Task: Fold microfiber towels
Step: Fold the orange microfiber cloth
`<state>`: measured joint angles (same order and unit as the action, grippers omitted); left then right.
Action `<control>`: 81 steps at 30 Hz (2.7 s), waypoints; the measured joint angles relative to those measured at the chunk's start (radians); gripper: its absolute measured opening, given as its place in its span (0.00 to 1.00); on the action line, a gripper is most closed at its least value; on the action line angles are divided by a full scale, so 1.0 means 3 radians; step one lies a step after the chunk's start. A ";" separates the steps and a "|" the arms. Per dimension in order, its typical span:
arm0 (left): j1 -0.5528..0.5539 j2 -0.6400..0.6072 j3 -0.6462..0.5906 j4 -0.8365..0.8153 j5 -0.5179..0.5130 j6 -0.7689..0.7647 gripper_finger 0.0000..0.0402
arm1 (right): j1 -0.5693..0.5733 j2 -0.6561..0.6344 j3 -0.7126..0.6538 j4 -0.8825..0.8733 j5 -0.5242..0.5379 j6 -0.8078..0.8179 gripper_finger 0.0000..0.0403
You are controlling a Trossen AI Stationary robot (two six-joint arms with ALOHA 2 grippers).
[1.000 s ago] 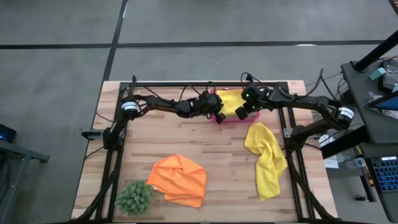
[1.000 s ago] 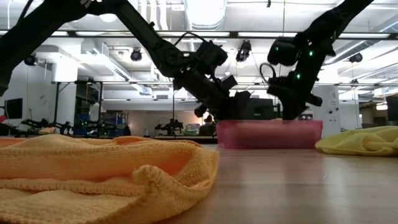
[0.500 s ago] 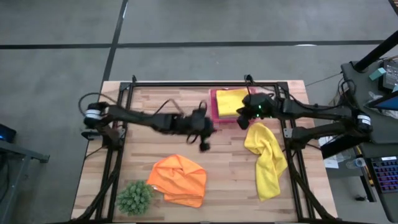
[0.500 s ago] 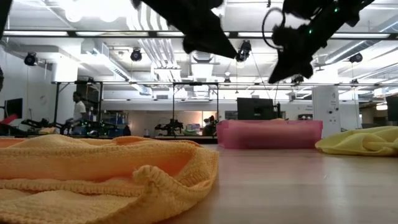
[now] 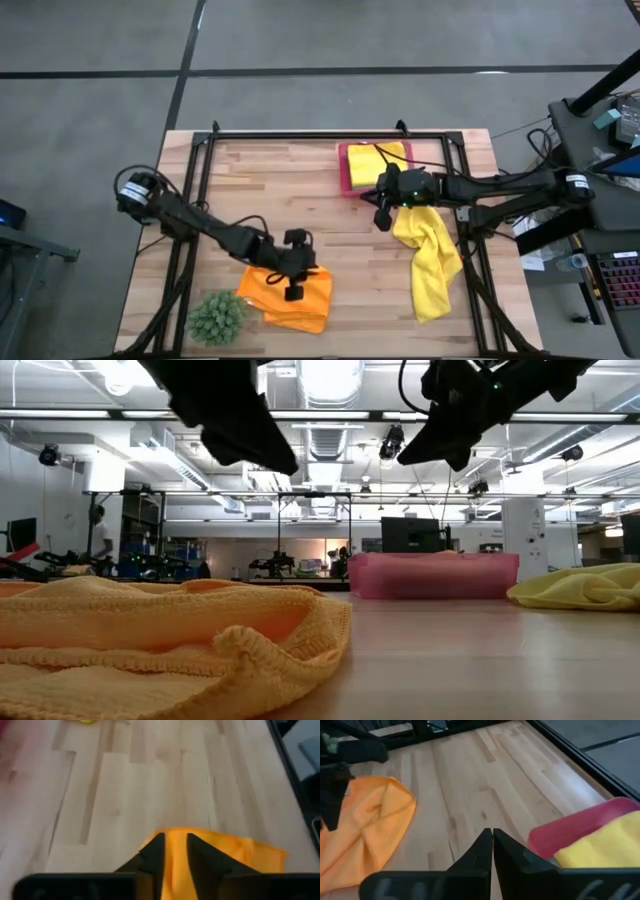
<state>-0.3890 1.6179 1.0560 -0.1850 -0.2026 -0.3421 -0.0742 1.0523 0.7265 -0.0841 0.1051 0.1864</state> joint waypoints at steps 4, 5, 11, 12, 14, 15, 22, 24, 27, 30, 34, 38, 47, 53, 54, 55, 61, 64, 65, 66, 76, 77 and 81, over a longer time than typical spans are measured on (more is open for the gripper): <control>-0.0149 0.0004 -0.0017 -0.0427 -0.0050 -0.0108 0.31 | 0.0001 0.0082 -0.0002 -0.0028 0.0000 0.0045 0.02; -0.0199 0.0004 -0.0034 -0.0503 -0.0085 -0.0155 0.35 | 0.0006 0.0104 -0.0003 -0.0023 0.0000 0.0076 0.02; -0.0422 0.0011 -0.0150 -0.0543 -0.0446 -0.0246 0.47 | 0.0017 0.0330 -0.0009 -0.0030 0.0000 0.0127 0.02; -0.0426 0.0011 -0.0168 -0.0539 -0.0468 -0.0284 0.47 | 0.0015 0.0371 -0.0009 -0.0026 0.0000 0.0127 0.02; -0.0427 0.0052 -0.0193 -0.0540 -0.0483 -0.0391 0.47 | 0.0017 0.0461 -0.0009 -0.0013 0.0000 0.0133 0.02; -0.0427 0.0086 -0.0197 -0.0515 -0.0484 -0.0408 0.48 | 0.0016 0.0502 -0.0010 -0.0012 0.0000 0.0144 0.02; -0.0427 0.0358 -0.0194 -0.0468 -0.0477 -0.0399 0.48 | 0.0015 0.0691 -0.0010 0.0059 0.0000 0.0164 0.02; -0.0427 0.0386 -0.0194 -0.0464 -0.0481 -0.0399 0.48 | 0.0015 0.0711 -0.0010 0.0067 0.0000 0.0163 0.02; -0.0427 0.0422 -0.0193 -0.0462 -0.0482 -0.0397 0.48 | 0.0015 0.0713 -0.0010 0.0075 0.0000 0.0164 0.02; -0.0427 0.0421 -0.0193 -0.0461 -0.0484 -0.0383 0.45 | 0.0015 0.0709 -0.0010 0.0079 0.0000 0.0164 0.02; -0.0427 0.0373 -0.0192 -0.0462 -0.0482 -0.0326 0.33 | 0.0015 0.0711 -0.0010 0.0139 -0.0001 0.0164 0.02; -0.0404 0.0325 -0.0190 -0.0488 -0.0481 -0.0228 0.16 | 0.0016 0.0713 -0.0010 0.0235 -0.0001 0.0125 0.02; -0.0222 0.0207 -0.0190 -0.0594 -0.0681 0.0006 0.00 | 0.0279 0.0856 -0.0010 0.1058 -0.0003 -0.0446 0.02; -0.0094 -0.0172 -0.0192 -0.0837 -0.1049 0.0173 0.00 | 0.0367 0.1111 -0.0003 0.1593 -0.0148 -0.0573 0.10; -0.0078 -0.0243 -0.0192 -0.0842 -0.1138 0.0218 0.00 | 0.0366 0.1157 0.0023 0.1621 -0.0226 -0.0560 0.12; -0.0057 -0.0322 -0.0192 -0.0852 -0.1216 0.0272 0.00 | 0.0366 0.1197 0.0060 0.1624 -0.0302 -0.0539 0.15; 0.0125 -0.0704 -0.0206 -0.0869 -0.1362 0.0622 0.00 | 0.0386 0.1534 0.0360 0.1648 -0.0357 -0.0562 0.33; 0.0235 -0.0799 -0.0206 -0.0879 -0.1398 0.0750 0.00 | 0.0402 0.1713 0.0527 0.1630 -0.0379 -0.0586 0.41; 0.0275 -0.0821 -0.0207 -0.0890 -0.1417 0.0771 0.00 | 0.0402 0.1766 0.0594 0.1645 -0.0380 -0.0587 0.44; 0.0320 -0.0834 -0.0206 -0.0895 -0.1433 0.0803 0.00 | 0.0402 0.1815 0.0646 0.1641 -0.0380 -0.0587 0.46; 0.0515 -0.0886 -0.0199 -0.0836 -0.1445 0.1000 0.00 | 0.0339 0.2300 0.1293 0.1213 -0.0035 -0.0654 0.56; 0.0515 -0.0887 -0.0199 -0.0815 -0.1444 0.1014 0.00 | 0.0331 0.2349 0.1349 0.1166 -0.0004 -0.0703 0.56; 0.0515 -0.0887 -0.0199 -0.0773 -0.1439 0.1011 0.00 | 0.0333 0.2484 0.1525 0.1130 -0.0001 -0.0870 0.48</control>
<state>-0.2344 1.3518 0.9962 -0.4168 -0.6342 -0.0387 0.0257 1.7976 1.1840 0.2548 0.1049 -0.0747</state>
